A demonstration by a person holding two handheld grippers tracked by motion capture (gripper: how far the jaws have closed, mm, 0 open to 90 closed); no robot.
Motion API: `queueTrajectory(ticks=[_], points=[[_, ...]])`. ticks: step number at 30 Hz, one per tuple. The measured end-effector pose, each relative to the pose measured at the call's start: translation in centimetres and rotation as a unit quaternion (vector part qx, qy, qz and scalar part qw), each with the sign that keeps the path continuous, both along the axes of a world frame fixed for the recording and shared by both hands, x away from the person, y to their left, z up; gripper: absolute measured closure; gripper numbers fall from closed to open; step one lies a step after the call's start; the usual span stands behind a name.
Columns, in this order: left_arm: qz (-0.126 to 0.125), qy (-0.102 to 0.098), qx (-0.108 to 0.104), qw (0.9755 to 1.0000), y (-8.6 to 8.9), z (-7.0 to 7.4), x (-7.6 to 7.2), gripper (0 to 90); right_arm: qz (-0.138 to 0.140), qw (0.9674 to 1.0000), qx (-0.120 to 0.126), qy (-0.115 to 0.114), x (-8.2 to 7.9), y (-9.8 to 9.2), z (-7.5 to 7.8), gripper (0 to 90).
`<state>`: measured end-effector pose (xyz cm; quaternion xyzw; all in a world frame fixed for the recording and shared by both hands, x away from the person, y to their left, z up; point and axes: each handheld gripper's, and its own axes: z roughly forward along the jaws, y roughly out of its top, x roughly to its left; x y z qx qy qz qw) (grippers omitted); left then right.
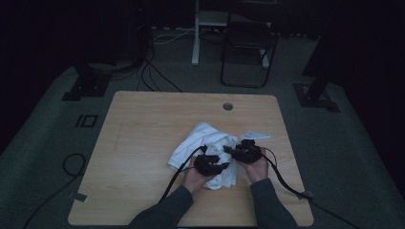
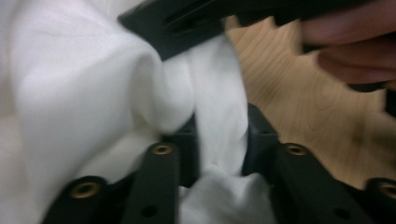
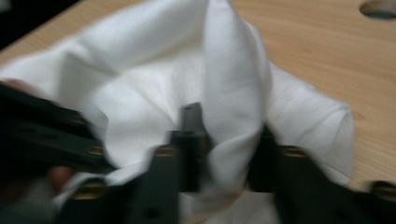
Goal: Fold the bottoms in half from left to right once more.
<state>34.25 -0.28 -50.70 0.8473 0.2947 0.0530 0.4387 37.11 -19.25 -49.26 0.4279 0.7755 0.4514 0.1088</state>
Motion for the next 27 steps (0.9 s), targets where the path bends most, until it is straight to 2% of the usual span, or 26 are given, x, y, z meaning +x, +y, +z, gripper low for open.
queueTrajectory(ticks=[2,3,6,7,8,9,10,12,15,16,18,20,22,26,27], points=[[0.000,-0.005,-0.006,1.0000,0.4,1.0,-0.5,64.0,-0.010,0.9999,-0.001,0.007,0.5,-0.1,-0.5,82.5],[0.001,-0.010,-0.018,0.9998,0.9,2.1,-0.8,62.7,-0.012,0.9999,0.001,0.009,0.7,-0.2,-0.6,83.4],[0.006,-0.041,-0.058,0.9975,3.3,5.3,-1.3,60.5,-0.026,0.9993,-0.025,0.008,1.2,-0.5,-1.0,83.8],[0.006,-0.041,-0.058,0.9975,3.3,5.3,-1.3,60.1,-0.026,0.9993,-0.025,0.008,1.2,-0.5,-1.0,83.8],[0.028,-0.068,-0.066,0.9951,5.1,7.1,-1.1,60.1,-0.028,0.9992,-0.025,0.011,1.3,-0.7,-1.2,83.6],[0.046,-0.079,-0.062,0.9939,6.3,7.9,-0.8,59.9,-0.037,0.9989,-0.027,0.014,1.5,-1.2,-1.6,82.2],[0.066,-0.085,-0.059,0.9925,7.4,8.4,-0.2,59.9,-0.043,0.9985,-0.028,0.017,1.7,-1.5,-1.8,81.6],[0.099,-0.074,-0.056,0.9908,9.6,8.7,1.1,60.4,-0.049,0.9982,-0.027,0.022,1.9,-2.1,-2.1,81.4],[0.132,-0.039,-0.044,0.9895,11.6,7.4,3.1,63.8,-0.052,0.9978,-0.031,0.026,2.1,-2.4,-2.5,81.5],[0.130,-0.021,-0.042,0.9904,11.9,6.6,3.5,64.4,-0.051,0.9978,-0.033,0.026,2.2,-2.5,-2.5,81.4],[0.092,0.021,-0.039,0.9948,11.5,4.6,3.7,65.3,-0.052,0.9976,-0.037,0.027,2.4,-2.5,-2.6,80.9],[0.073,0.033,-0.021,0.9965,10.6,3.1,3.3,65.9,-0.053,0.9974,-0.040,0.026,2.6,-2.4,-2.7,80.1],[0.067,0.039,-0.016,0.9969,9.7,1.8,2.8,67.6,-0.056,0.9971,-0.045,0.026,2.7,-2.5,-2.5,78.6],[0.084,0.039,-0.020,0.9955,9.0,0.6,2.0,68.1,-0.062,0.9962,-0.059,0.015,2.4,-2.6,-1.9,69.9],[0.087,0.037,-0.019,0.9953,8.9,0.4,1.8,68.2,-0.068,0.9956,-0.064,-0.001,1.7,-3.0,-0.9,64.1]])
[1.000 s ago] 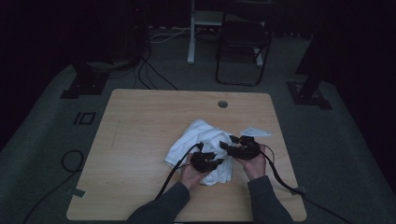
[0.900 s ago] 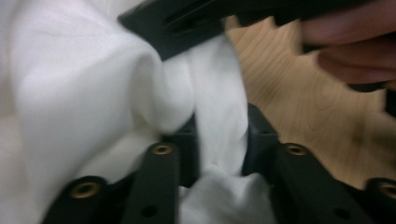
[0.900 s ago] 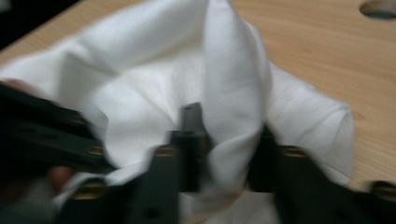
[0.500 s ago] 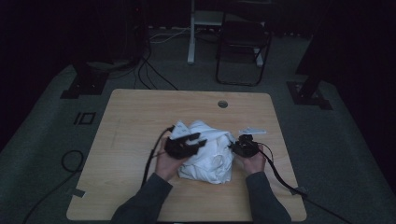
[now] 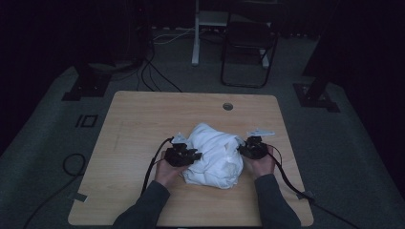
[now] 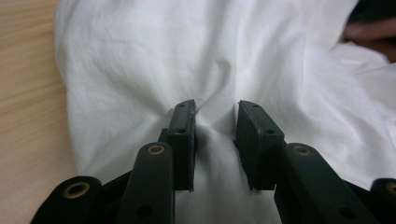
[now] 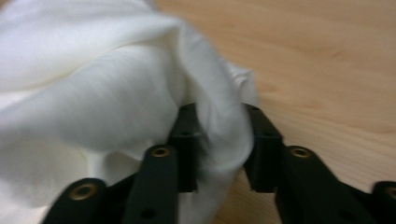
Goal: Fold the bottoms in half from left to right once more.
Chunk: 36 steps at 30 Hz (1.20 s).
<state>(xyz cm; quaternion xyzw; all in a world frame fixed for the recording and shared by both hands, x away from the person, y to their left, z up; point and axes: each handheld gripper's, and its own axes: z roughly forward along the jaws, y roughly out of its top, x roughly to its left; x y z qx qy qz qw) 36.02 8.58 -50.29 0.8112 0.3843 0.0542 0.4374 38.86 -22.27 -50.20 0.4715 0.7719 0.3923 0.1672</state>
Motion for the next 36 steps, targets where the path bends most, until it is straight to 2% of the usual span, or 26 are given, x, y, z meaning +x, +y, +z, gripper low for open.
queueTrajectory(ticks=[3,4,5,6,9,11,12,13,15,17,18,20,22,25,28,30,36], points=[[0.015,-0.010,0.008,0.9998,-0.5,-0.5,-0.5,68.5,0.001,0.9994,-0.002,-0.034,-1.4,-0.7,2.2,59.7],[0.015,-0.010,0.008,0.9998,-0.5,-0.5,-0.5,68.6,0.001,0.9994,-0.002,-0.034,-1.4,-0.7,2.2,59.7],[0.027,-0.023,0.026,0.9990,-1.0,-0.6,-1.0,68.6,0.003,0.9991,-0.001,-0.042,-1.7,-0.8,2.7,58.9],[0.031,-0.027,0.033,0.9987,-1.2,-0.6,-1.2,68.9,0.013,0.9974,0.012,-0.069,-3.1,-0.9,4.3,57.4],[0.040,-0.031,0.040,0.9979,-1.5,-0.6,-1.5,69.0,0.035,0.9948,0.023,-0.093,-4.7,-0.1,5.5,56.4],[0.047,-0.032,0.037,0.9977,-1.4,-0.6,-1.7,69.1,0.043,0.9941,0.025,-0.097,-5.1,0.2,5.7,56.1],[0.051,-0.034,0.035,0.9975,-1.4,-0.7,-1.8,69.5,0.072,0.9927,0.027,-0.093,-5.6,1.4,5.5,54.9],[0.053,-0.034,0.035,0.9974,-1.4,-0.7,-1.9,69.6,0.083,0.9928,0.018,-0.085,-5.7,2.0,5.1,54.2],[0.061,-0.033,0.032,0.9971,-1.3,-0.8,-2.1,69.8,0.094,0.9931,-0.007,-0.070,-5.6,3.1,3.9,54.1],[0.072,-0.037,0.032,0.9962,-1.2,-0.8,-2.7,70.2,0.105,0.9932,-0.031,-0.040,-5.0,4.0,2.1,54.3],[0.076,-0.041,0.034,0.9957,-1.3,-0.8,-2.9,70.4,0.104,0.9930,-0.049,-0.026,-4.6,4.5,1.0,55.3],[0.087,-0.047,0.037,0.9944,-1.3,-0.8,-3.5,70.5,0.098,0.9931,-0.062,-0.012,-3.8,4.9,-0.3,57.8],[0.096,-0.054,0.045,0.9929,-1.3,-0.8,-4.0,70.7,0.093,0.9945,-0.049,0.000,-3.0,5.1,-1.2,63.7],[0.112,-0.059,0.050,0.9907,-1.3,-0.8,-4.2,71.3,0.089,0.9954,-0.035,0.003,-2.0,5.6,-1.4,72.6],[0.120,-0.062,0.060,0.9890,-1.2,-0.8,-3.8,72.5,0.084,0.9957,-0.039,-0.005,-1.1,6.1,-1.1,79.2],[0.126,-0.063,0.061,0.9881,-1.1,-0.8,-3.3,72.8,0.074,0.9965,-0.036,-0.012,-0.3,6.1,-0.6,80.5],[0.147,-0.074,0.076,0.9834,-1.2,-0.8,-1.3,73.0,0.047,0.9978,-0.036,-0.027,1.3,5.2,0.6,81.6]])
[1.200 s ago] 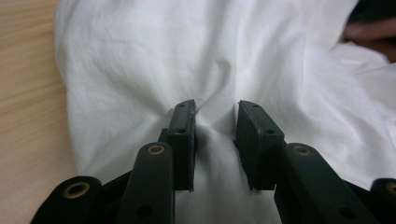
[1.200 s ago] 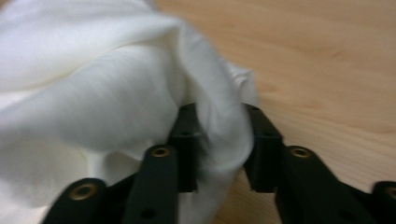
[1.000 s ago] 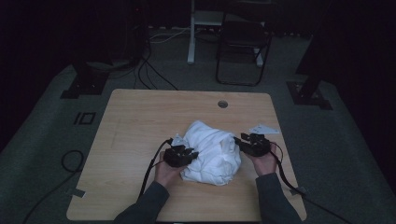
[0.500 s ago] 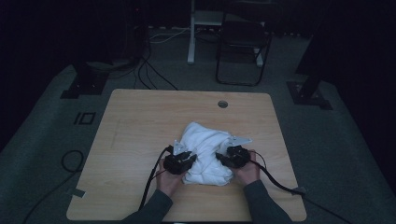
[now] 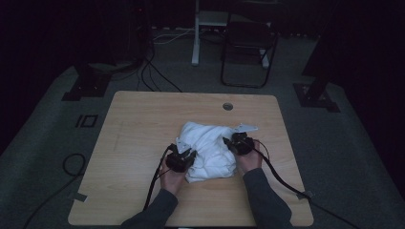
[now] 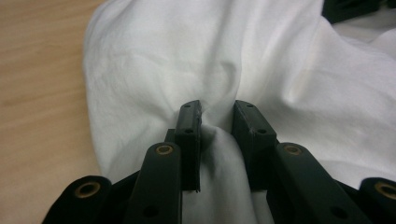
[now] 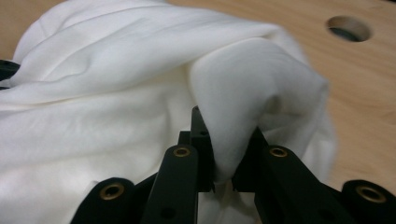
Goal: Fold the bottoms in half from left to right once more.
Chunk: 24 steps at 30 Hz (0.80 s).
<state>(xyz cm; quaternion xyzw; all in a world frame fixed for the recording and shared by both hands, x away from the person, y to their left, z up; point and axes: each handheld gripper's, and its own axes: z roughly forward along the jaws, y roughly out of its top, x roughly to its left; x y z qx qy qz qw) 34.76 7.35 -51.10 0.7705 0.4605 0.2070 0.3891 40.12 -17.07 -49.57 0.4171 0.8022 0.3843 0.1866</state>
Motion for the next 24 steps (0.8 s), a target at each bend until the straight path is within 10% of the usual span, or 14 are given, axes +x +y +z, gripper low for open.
queueTrajectory(ticks=[6,13,19,24], points=[[-0.003,0.003,-0.001,1.0000,-0.1,0.1,0.8,72.7,-0.023,0.9993,0.029,0.000,0.1,-2.4,0.9,70.8],[-0.007,0.006,-0.011,0.9999,0.1,0.0,0.8,72.2,-0.061,0.9941,0.071,-0.055,-2.5,-5.3,4.2,58.2],[-0.009,0.006,-0.013,0.9999,0.1,0.0,0.8,71.7,0.014,0.9975,0.049,-0.048,-3.1,-1.8,3.5,64.1],[-0.012,0.004,-0.020,0.9997,0.3,-0.1,0.7,71.4,-0.031,0.9989,0.026,-0.024,-0.9,-0.1,1.3,57.4]])
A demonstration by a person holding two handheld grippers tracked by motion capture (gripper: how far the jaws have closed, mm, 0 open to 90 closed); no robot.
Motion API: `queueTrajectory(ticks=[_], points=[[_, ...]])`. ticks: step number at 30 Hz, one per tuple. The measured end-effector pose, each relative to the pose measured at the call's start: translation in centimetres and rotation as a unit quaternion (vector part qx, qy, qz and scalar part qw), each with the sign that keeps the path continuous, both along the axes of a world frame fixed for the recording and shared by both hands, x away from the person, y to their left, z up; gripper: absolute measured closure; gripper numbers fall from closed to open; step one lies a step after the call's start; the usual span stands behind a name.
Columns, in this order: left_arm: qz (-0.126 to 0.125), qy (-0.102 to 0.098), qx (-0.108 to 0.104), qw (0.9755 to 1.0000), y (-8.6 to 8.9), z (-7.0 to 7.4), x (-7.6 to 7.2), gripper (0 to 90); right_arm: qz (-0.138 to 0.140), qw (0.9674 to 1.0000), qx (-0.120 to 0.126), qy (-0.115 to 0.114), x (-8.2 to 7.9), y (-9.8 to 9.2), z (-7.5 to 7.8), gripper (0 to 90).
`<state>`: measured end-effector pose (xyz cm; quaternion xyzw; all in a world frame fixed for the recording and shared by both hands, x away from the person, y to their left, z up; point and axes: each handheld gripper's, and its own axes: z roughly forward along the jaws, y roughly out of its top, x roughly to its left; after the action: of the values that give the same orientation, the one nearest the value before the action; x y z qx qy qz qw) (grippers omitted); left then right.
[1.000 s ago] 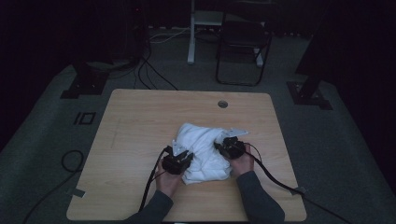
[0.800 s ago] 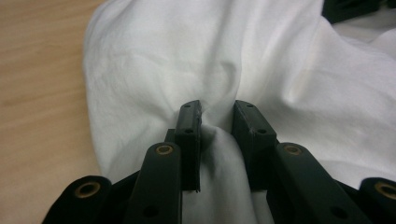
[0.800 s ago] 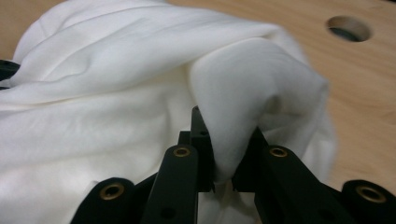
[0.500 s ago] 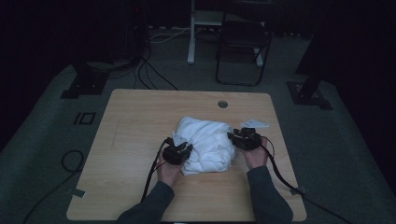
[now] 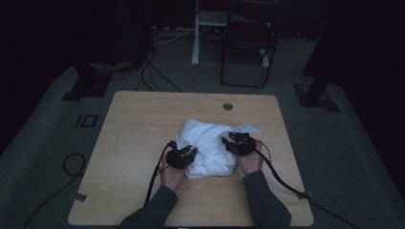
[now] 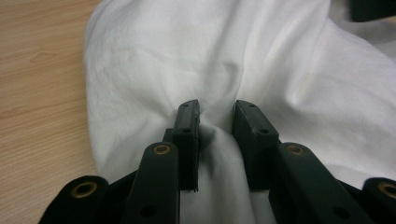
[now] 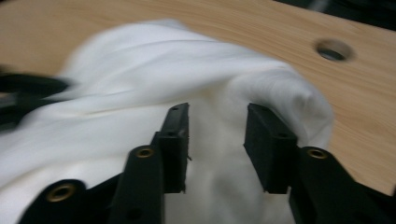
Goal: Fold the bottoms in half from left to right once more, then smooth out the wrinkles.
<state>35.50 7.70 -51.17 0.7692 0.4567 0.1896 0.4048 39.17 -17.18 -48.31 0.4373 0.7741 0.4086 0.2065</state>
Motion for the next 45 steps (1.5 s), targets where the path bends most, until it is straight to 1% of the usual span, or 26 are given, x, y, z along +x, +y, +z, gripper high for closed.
queueTrajectory(ticks=[2,3,8,9,10,12,14,16,17,18,21,24,26,27,29,30,31,34,35,36,37,40,42,43,44,45], points=[[0.000,0.000,-0.001,1.0000,0.1,0.0,0.0,71.3,-0.030,0.9995,0.014,-0.001,0.1,-0.3,0.0,54.5],[-0.001,0.000,-0.001,1.0000,0.1,0.0,0.0,71.3,-0.036,0.9991,0.021,-0.010,-0.1,-0.5,0.1,54.3],[0.001,-0.002,0.002,1.0000,0.0,0.0,-0.1,71.3,-0.083,0.9959,-0.003,-0.036,-0.7,-1.6,1.1,48.5],[0.002,-0.002,0.002,1.0000,-0.1,0.0,-0.1,71.3,-0.086,0.9957,-0.003,-0.035,-0.6,-1.9,1.2,47.9],[0.002,-0.002,0.003,1.0000,-0.1,0.0,-0.1,71.3,-0.077,0.9967,0.005,-0.027,-0.4,-2.0,1.2,47.4],[0.002,-0.003,0.005,1.0000,-0.2,0.0,-0.1,71.3,-0.071,0.9972,0.004,-0.023,-0.3,-2.0,1.1,47.6],[0.001,-0.003,0.007,1.0000,-0.2,0.0,-0.1,71.3,-0.050,0.9987,-0.002,-0.010,0.3,-1.9,0.8,58.6],[0.000,-0.005,0.009,0.9999,-0.2,-0.1,-0.1,71.3,-0.034,0.9994,-0.001,-0.006,0.5,-2.0,0.7,81.3],[0.001,-0.008,0.009,0.9999,-0.2,-0.1,-0.2,71.3,-0.036,0.9993,-0.004,-0.010,0.4,-2.1,0.8,86.2],[0.001,-0.009,0.011,0.9999,-0.2,-0.1,-0.2,71.4,-0.036,0.9992,-0.004,-0.013,0.3,-2.4,0.9,87.3],[0.001,-0.012,0.016,0.9998,-0.3,-0.2,-0.3,71.6,-0.046,0.9984,0.002,-0.031,-0.3,-3.8,1.6,87.7],[-0.003,-0.012,0.016,0.9998,-0.5,-0.2,-0.5,71.9,-0.068,0.9966,0.028,-0.037,-0.6,-5.8,2.5,87.6],[-0.006,-0.013,0.018,0.9997,-0.7,-0.2,-0.5,72.0,-0.081,0.9957,0.024,-0.037,-0.7,-6.6,2.8,87.4],[-0.004,-0.014,0.020,0.9997,-0.8,-0.2,-0.6,72.0,-0.083,0.9958,0.020,-0.031,-0.7,-6.6,2.7,86.7],[-0.004,-0.016,0.018,0.9997,-0.7,-0.3,-0.6,71.9,-0.076,0.9970,0.002,-0.016,-0.9,-6.2,2.4,77.9],[-0.004,-0.013,0.011,0.9998,-0.5,-0.3,-0.6,71.8,-0.077,0.9968,-0.008,-0.019,-1.2,-5.9,2.4,72.3],[-0.002,-0.009,0.006,0.9999,-0.4,-0.3,-0.7,71.8,-0.077,0.9967,-0.007,-0.024,-1.7,-5.7,2.3,67.6],[-0.005,-0.008,0.002,1.0000,-0.4,-0.1,-1.0,71.1,-0.056,0.9977,0.022,-0.031,-3.2,-5.0,2.4,59.9],[-0.005,-0.008,0.002,1.0000,-0.4,-0.1,-1.0,70.4,-0.056,0.9977,0.022,-0.031,-3.2,-5.0,2.4,59.9],[-0.011,-0.006,-0.008,0.9999,-0.3,0.0,-1.1,70.4,-0.042,0.9981,0.033,-0.030,-3.7,-4.6,2.4,58.2],[-0.011,-0.002,-0.013,0.9999,-0.2,0.2,-1.2,68.5,0.005,0.9984,0.051,-0.022,-4.7,-3.4,2.0,54.5],[-0.014,0.004,-0.025,0.9996,0.2,0.5,-1.1,66.4,0.048,0.9976,0.050,-0.007,-5.6,-1.6,1.2,50.9],[-0.013,0.004,-0.029,0.9995,0.3,0.6,-1.2,65.0,0.062,0.9978,0.024,0.008,-5.6,-0.7,0.4,50.3],[-0.015,0.003,-0.029,0.9995,0.4,0.7,-1.2,64.2,0.069,0.9972,0.017,0.020,-5.6,-0.4,-0.2,51.8],[-0.018,0.002,-0.028,0.9994,0.4,0.7,-1.2,62.8,0.071,0.9969,0.009,0.033,-5.6,-0.2,-0.7,61.5],[-0.018,0.002,-0.031,0.9994,0.4,0.8,-1.3,62.1,0.073,0.9966,0.002,0.037,-5.7,-0.2,-1.0,75.1]])
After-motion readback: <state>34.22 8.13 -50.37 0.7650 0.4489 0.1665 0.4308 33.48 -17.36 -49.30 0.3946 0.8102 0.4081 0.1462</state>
